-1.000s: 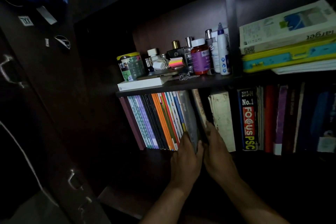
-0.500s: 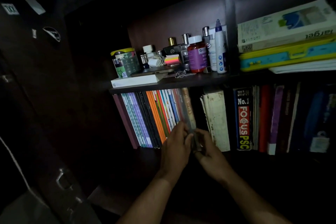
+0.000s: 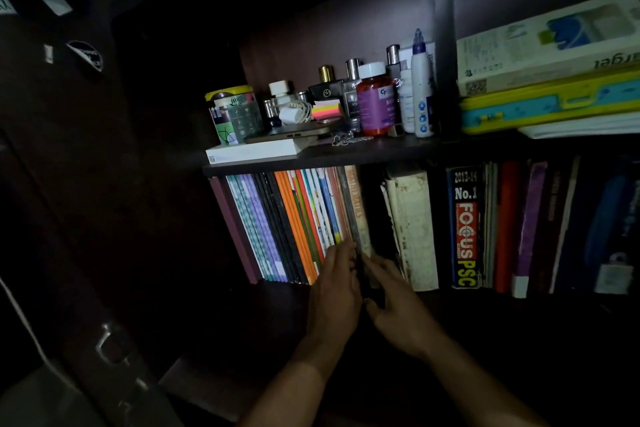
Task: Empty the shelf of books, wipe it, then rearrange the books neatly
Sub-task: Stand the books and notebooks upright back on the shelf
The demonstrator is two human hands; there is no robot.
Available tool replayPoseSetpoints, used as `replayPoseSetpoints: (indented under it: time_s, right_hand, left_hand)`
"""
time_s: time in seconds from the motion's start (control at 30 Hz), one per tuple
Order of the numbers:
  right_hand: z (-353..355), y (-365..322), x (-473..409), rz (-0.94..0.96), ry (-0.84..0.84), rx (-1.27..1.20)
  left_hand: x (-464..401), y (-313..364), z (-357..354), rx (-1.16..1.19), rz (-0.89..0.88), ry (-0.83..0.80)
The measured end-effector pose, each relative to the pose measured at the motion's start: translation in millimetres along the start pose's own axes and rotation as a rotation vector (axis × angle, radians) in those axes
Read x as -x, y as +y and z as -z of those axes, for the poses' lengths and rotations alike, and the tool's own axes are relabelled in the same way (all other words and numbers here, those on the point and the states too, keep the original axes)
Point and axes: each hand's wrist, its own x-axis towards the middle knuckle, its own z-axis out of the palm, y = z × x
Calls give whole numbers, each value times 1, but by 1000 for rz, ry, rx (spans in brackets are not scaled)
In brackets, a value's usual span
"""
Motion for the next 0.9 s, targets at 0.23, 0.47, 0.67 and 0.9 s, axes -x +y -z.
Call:
replayPoseSetpoints:
  time_s: [0.23, 0.47, 0.67, 0.9]
  right_hand:
    - [-8, -10, 0, 170, 86, 251]
    - [-13, -1, -5, 109, -34, 402]
    - [11, -54, 5, 149, 5, 718]
    - [32, -94, -86, 680, -131, 1359]
  left_hand:
    - [-4, 6, 12, -118, -129, 127]
    - [-12, -4, 29, -251, -113, -188]
    - [6, -43, 58, -158, 23, -49]
    - [9, -66, 56, 73, 270, -109]
